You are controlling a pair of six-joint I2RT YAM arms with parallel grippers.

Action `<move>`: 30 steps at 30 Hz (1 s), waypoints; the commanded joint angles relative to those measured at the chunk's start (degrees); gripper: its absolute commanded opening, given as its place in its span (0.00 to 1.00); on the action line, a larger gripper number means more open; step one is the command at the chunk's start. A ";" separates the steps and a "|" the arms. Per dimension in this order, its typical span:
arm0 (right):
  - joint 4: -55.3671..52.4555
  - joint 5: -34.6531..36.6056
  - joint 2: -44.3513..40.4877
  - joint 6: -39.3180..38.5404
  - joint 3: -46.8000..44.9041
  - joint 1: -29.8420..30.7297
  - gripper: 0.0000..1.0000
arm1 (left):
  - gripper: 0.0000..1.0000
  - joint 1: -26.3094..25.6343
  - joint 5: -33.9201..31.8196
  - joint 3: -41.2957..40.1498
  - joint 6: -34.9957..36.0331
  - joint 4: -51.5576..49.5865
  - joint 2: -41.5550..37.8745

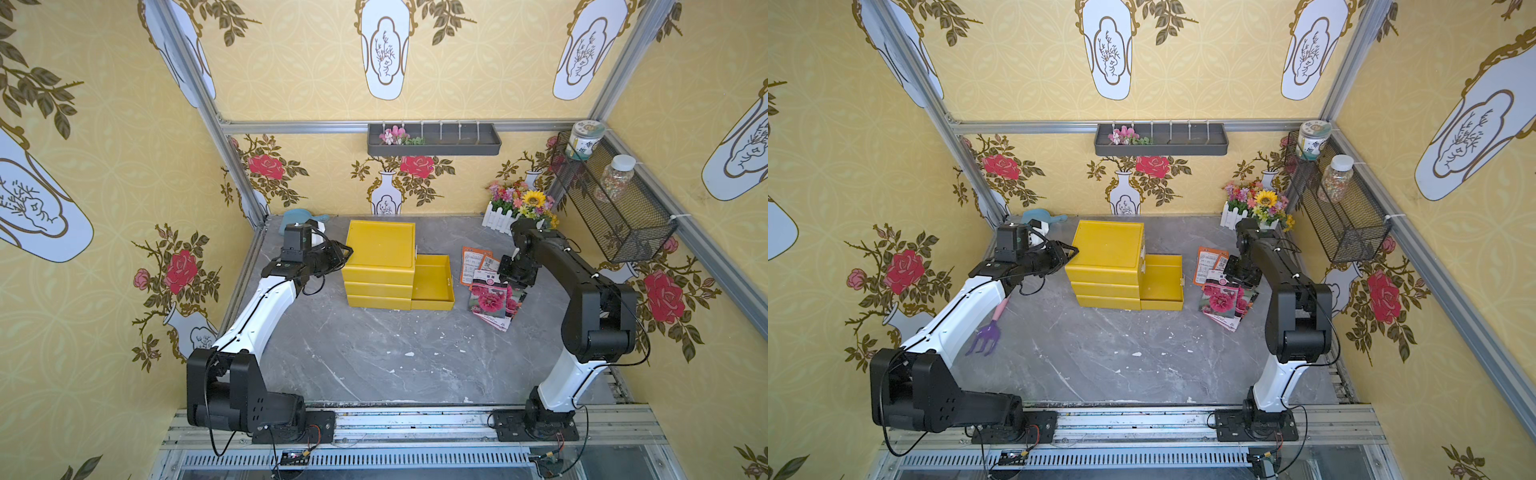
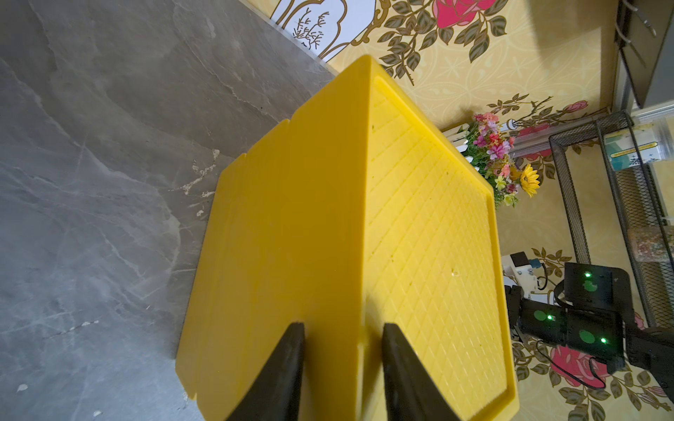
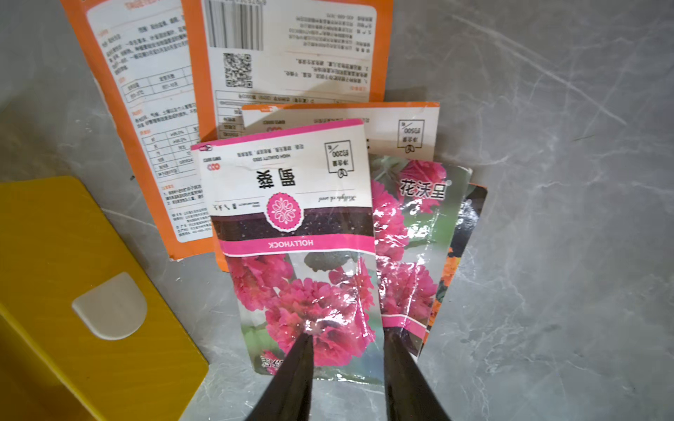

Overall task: Take the seed bags out of the drawer
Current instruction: Place the seed packet at the center of the board, then close the drawer in the storage box.

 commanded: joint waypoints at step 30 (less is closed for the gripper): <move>11.45 -16.94 12.76 8.63 4.49 14.03 0.46 | 0.39 -0.12 -2.64 -2.47 -0.68 -9.28 -1.02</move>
